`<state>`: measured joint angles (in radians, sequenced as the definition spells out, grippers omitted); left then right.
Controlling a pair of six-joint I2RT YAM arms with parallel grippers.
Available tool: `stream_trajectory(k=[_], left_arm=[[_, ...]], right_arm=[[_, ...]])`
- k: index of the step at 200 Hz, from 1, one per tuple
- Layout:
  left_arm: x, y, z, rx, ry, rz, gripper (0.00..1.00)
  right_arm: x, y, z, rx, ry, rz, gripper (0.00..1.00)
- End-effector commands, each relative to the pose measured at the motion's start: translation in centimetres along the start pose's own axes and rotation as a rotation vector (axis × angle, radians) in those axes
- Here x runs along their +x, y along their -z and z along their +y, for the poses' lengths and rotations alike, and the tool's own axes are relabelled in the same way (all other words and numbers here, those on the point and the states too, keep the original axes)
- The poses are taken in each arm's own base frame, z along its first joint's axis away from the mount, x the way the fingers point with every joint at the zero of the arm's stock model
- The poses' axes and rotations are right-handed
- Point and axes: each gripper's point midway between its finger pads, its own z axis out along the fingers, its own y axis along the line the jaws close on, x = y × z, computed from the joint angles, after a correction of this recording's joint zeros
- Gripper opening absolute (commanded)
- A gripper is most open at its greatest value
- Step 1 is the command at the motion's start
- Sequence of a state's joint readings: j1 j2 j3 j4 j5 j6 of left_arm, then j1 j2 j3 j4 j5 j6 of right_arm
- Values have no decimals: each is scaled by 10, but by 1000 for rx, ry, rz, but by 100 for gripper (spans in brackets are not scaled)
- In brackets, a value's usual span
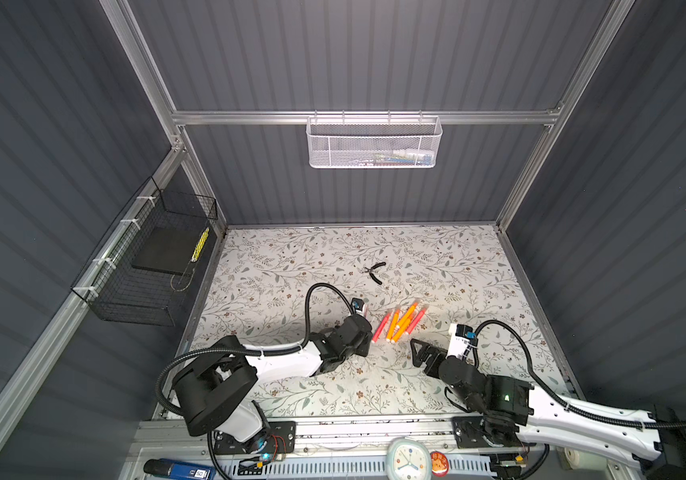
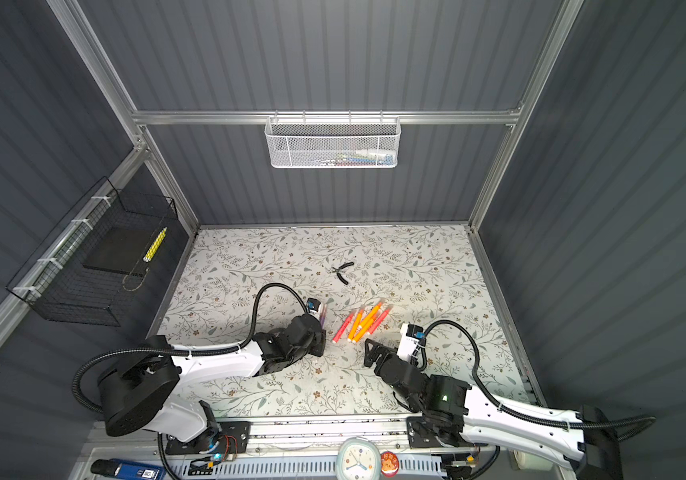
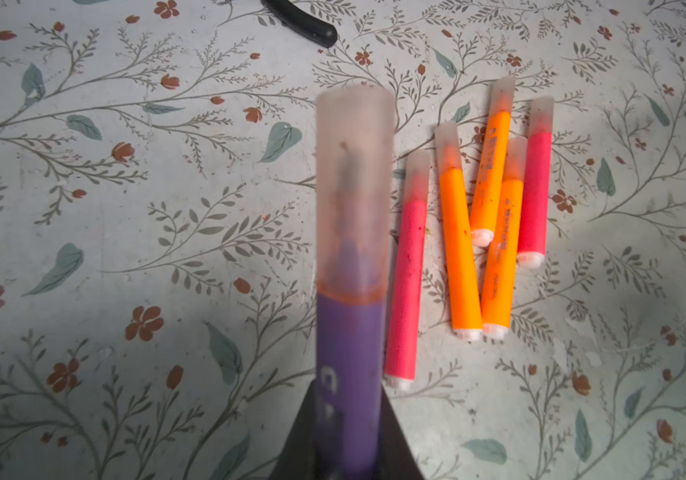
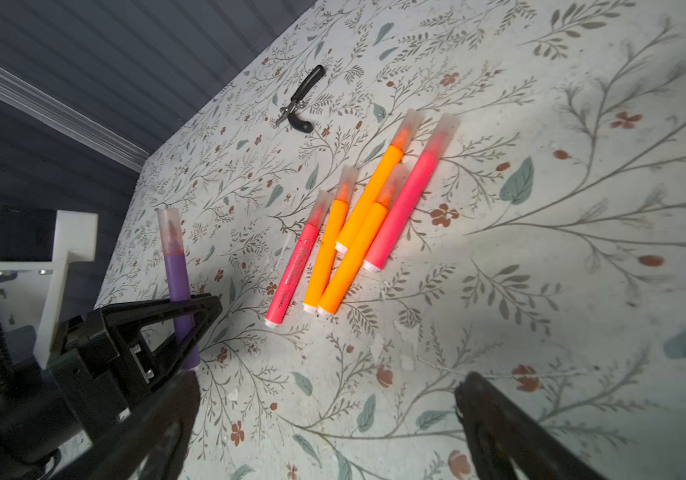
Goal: Insert the pens into the pen caps
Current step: 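Withdraw the right gripper while the left gripper sets the capped marker down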
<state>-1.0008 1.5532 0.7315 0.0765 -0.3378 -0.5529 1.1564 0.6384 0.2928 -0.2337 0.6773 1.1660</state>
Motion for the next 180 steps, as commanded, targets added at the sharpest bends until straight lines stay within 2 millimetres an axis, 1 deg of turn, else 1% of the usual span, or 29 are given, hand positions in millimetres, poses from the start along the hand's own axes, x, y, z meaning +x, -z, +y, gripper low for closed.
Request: stream_trajectory(k=[1,30,51,74,93,104,126,139,151,165,171,180], left_arm=[[7,-8,10,-94,51,53,0],[18,-24,16,-165,70,105,0],[24,-32,21,-217,87,137,0],[27,-37,19,-219,106,154,9],[28,-41,19,-221,114,173,11],[28,-41,19,-224,121,177,14],[22,-38,17,-217,130,173,27],[17,-36,16,-213,128,172,35],[10,-34,13,-199,119,169,42],[2,-30,13,-191,120,170,45],[-3,-28,12,-182,117,169,46],[-16,-22,12,-172,122,157,47]], right_arm=[[-11,3,-7,73,7,-21,99],[-20,1,-3,114,88,-40,99],[-26,0,0,138,152,-61,99],[-32,0,7,133,207,-75,99],[-40,3,14,112,223,-98,99],[-45,5,17,95,229,-115,99],[-58,13,24,59,224,-164,99],[-72,21,32,31,236,-215,99],[-92,30,38,24,260,-304,99],[-119,42,43,42,278,-401,99],[-131,46,49,31,286,-430,99],[-145,50,61,-5,320,-453,99]])
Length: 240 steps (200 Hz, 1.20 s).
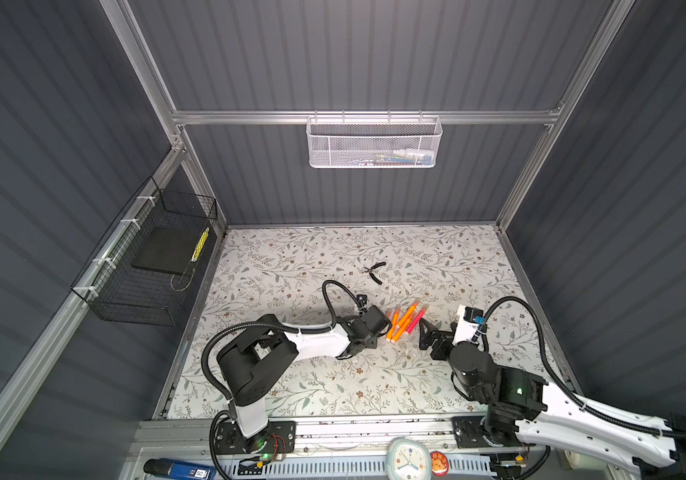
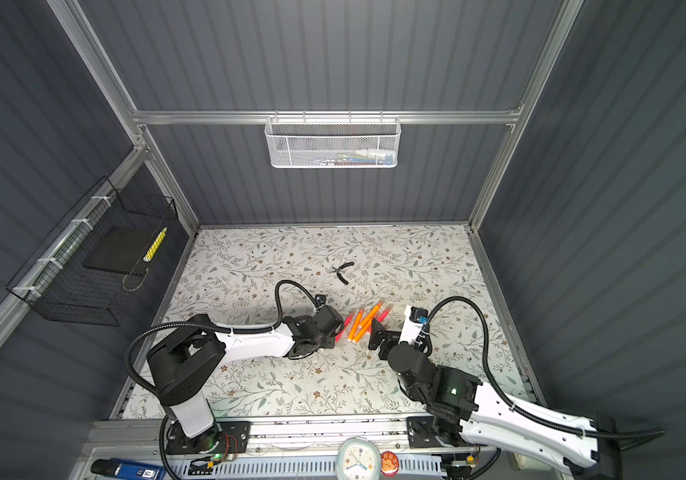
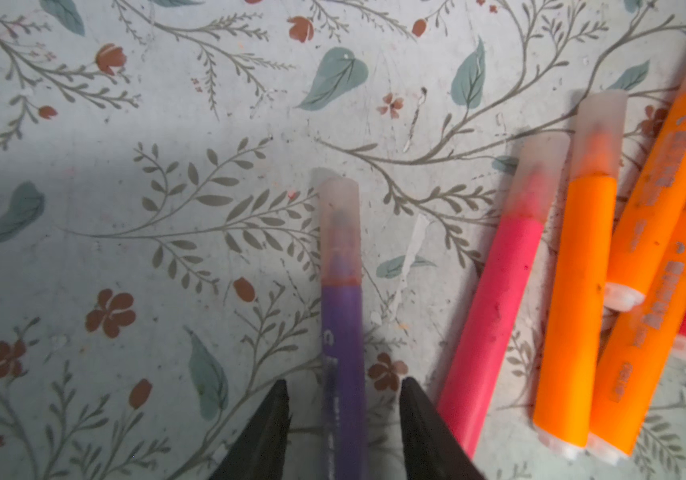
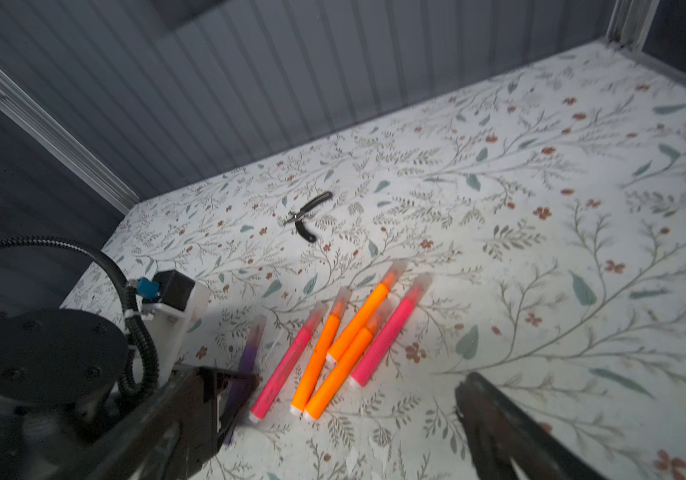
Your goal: Insert the pens into the pen caps
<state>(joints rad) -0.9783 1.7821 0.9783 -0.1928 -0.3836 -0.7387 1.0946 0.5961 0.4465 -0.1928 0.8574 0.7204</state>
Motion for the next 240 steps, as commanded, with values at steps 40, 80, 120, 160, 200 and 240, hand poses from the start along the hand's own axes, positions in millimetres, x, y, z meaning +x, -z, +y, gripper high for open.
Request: stream_trajectory(k=[40,80,120,160,200,240], left_arm=[[-102,104,25,-14,24,-240,59],[-153,194,128,-383,105,-691,90],[-130,141,263,-588,216,-589,90],[-85,90,316,-744,226,-551,93],[-95,72,316,-752,161,-590,97],[-110,58,304,-666,60,-618,98]], right_arm=[[-117,-33,11,-13,153,-276,99],[-93,-103,-72,290,348,-209,99],[-59,-118,-144,450,473,-141,99],[-43,-122,-176,403,378,-156,99],[-41,-128,-191,346,302,-198,99],[-27,-152,-195,270,282,-79,99]])
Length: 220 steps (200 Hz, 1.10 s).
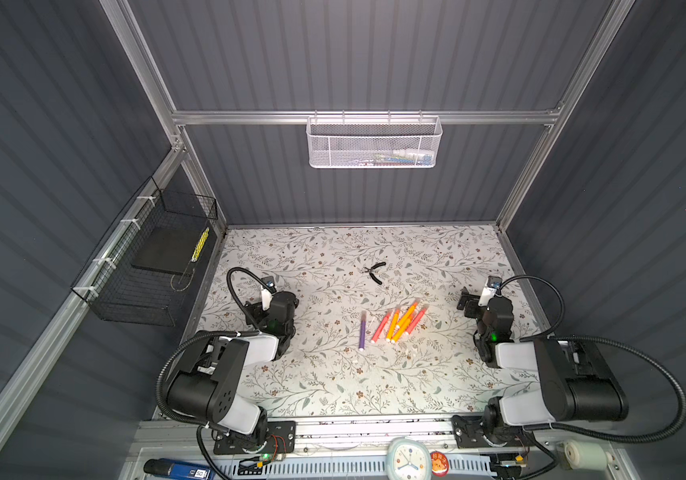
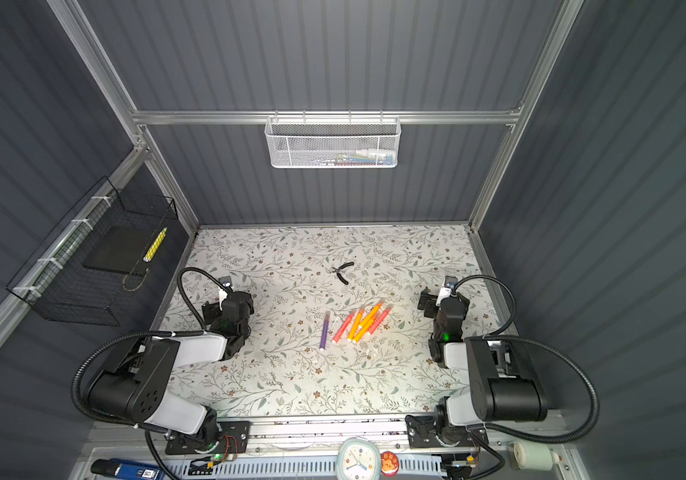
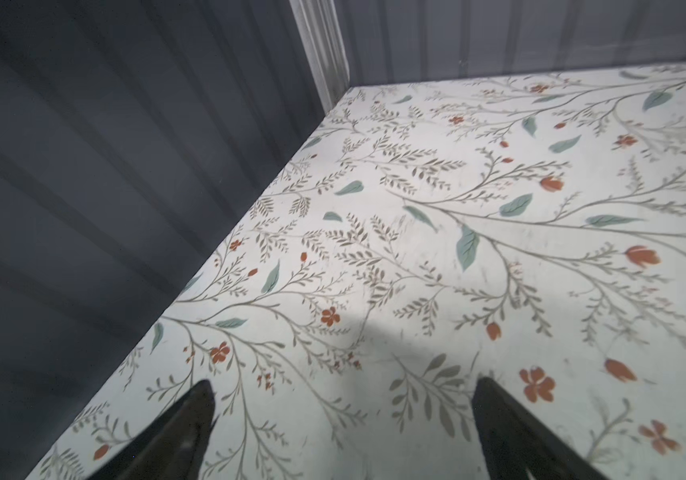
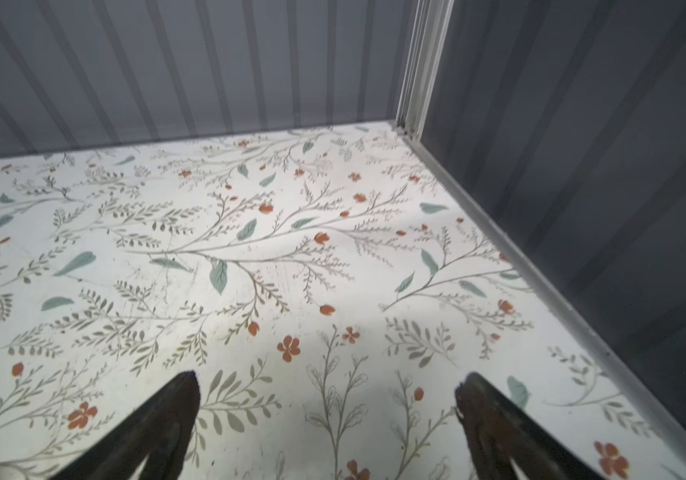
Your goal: Insert the pens into the pen caps
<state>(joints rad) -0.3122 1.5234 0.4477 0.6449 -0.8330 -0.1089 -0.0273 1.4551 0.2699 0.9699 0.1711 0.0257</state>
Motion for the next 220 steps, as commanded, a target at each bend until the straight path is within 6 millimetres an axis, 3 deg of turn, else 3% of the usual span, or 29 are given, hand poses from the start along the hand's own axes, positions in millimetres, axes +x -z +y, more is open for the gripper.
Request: stream_trajectory(k=[1,20,34,47,57,64,99,220], left_arm=[[-19,-6,-16,70,-30,-81,98],[-19,-12,-24,77,-83,-94,99],[-22,-15,-23,71,-67,-202,99],[-9,-18,-25,135,-45,-96,99],[-11,-23,-15,170,36,-141,99],[2,-26,-16,204,41,-107,99],[3,-44,-18,206,45,-58,99],[4,-43,-17,205,46,-46,99]], right_arm=[[-24,-6,18,-103,-26,-46,99],[-23,-5,17,-102,-27,-54,99],[-25,-5,17,-102,-27,-62,99],[-24,-4,18,-104,-22,-69,99],[-24,-5,19,-109,-22,-58,99],[-25,-5,19,-107,-22,-62,99],[-25,-5,19,-108,-23,-63,99],[-25,-5,19,-108,-22,-65,99]])
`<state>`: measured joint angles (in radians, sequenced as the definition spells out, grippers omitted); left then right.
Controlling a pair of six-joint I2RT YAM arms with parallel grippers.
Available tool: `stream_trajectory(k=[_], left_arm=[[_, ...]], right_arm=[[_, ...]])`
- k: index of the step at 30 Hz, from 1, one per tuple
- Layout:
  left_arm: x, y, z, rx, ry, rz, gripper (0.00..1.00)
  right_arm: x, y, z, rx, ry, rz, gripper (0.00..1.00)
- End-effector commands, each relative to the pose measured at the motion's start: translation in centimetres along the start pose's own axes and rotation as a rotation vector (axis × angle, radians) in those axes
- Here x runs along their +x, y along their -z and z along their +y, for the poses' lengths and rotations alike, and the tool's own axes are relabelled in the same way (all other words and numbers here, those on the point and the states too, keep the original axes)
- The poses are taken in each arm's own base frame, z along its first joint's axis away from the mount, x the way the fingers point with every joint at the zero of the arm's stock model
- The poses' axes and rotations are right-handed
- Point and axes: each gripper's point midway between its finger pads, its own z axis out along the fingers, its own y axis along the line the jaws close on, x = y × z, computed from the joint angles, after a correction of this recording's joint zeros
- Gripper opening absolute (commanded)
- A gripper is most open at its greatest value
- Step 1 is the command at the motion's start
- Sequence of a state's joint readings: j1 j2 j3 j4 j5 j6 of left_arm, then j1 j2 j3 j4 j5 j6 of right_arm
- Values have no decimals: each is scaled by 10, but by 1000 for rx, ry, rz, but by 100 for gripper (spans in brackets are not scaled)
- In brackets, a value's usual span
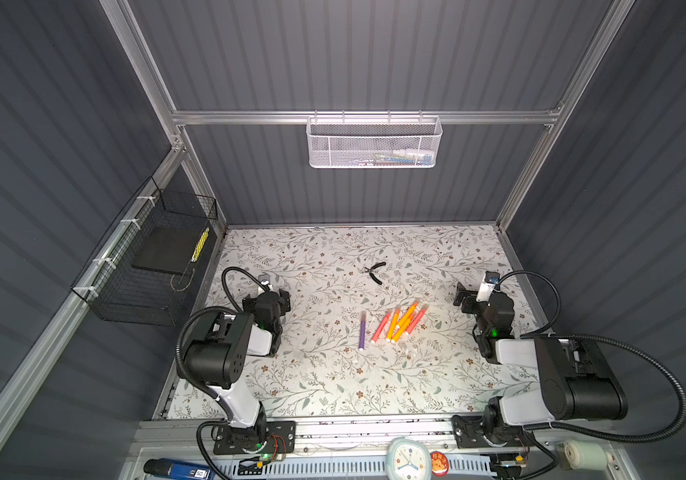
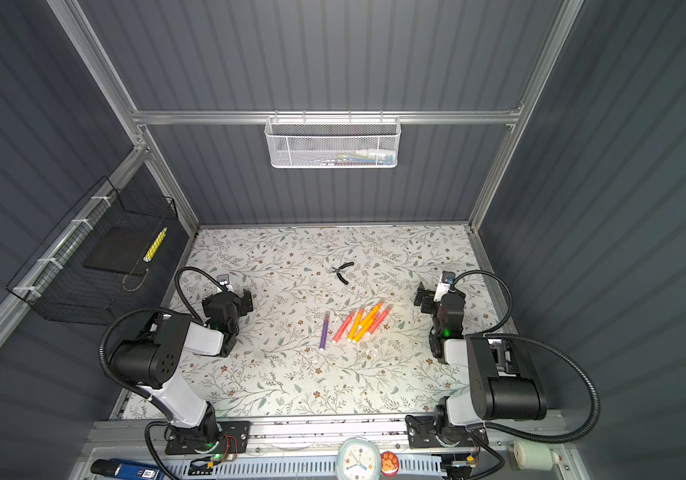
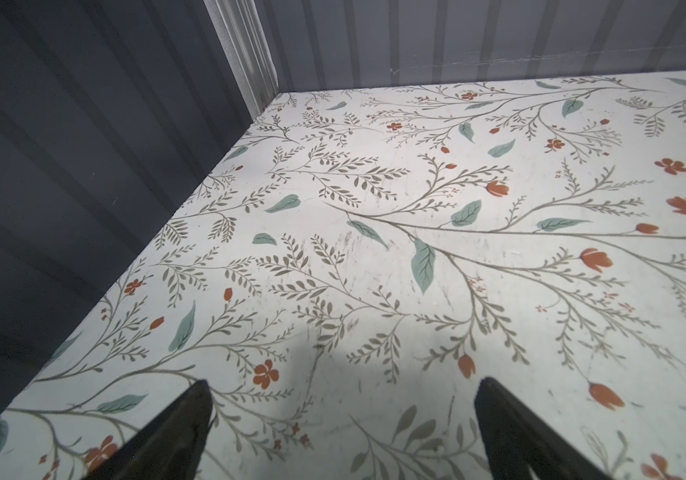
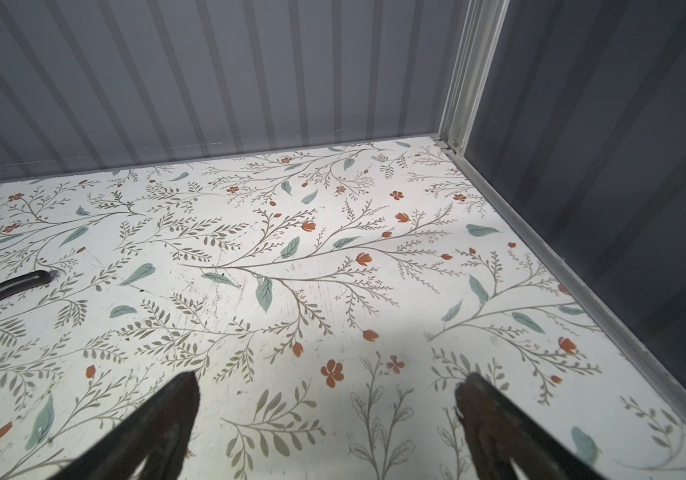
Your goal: Insert the pens into the pen caps
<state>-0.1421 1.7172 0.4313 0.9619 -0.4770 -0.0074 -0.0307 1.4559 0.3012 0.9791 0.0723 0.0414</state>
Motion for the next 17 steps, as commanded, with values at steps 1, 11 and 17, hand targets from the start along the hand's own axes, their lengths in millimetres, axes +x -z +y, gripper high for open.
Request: stream_trajectory(k=[1,11,17], left_arm=[[-7,-3,0,1,22,-16,99],[-7,-3,0,0,22,-16,99],[-8,-3,0,0,22,-16,99]], right_arm=[[-9,-1,2,-11,1,-28,99],[-7,-3,3,-17,-1,-15,99],[-8,-4,3,-40,-12,-10,99]])
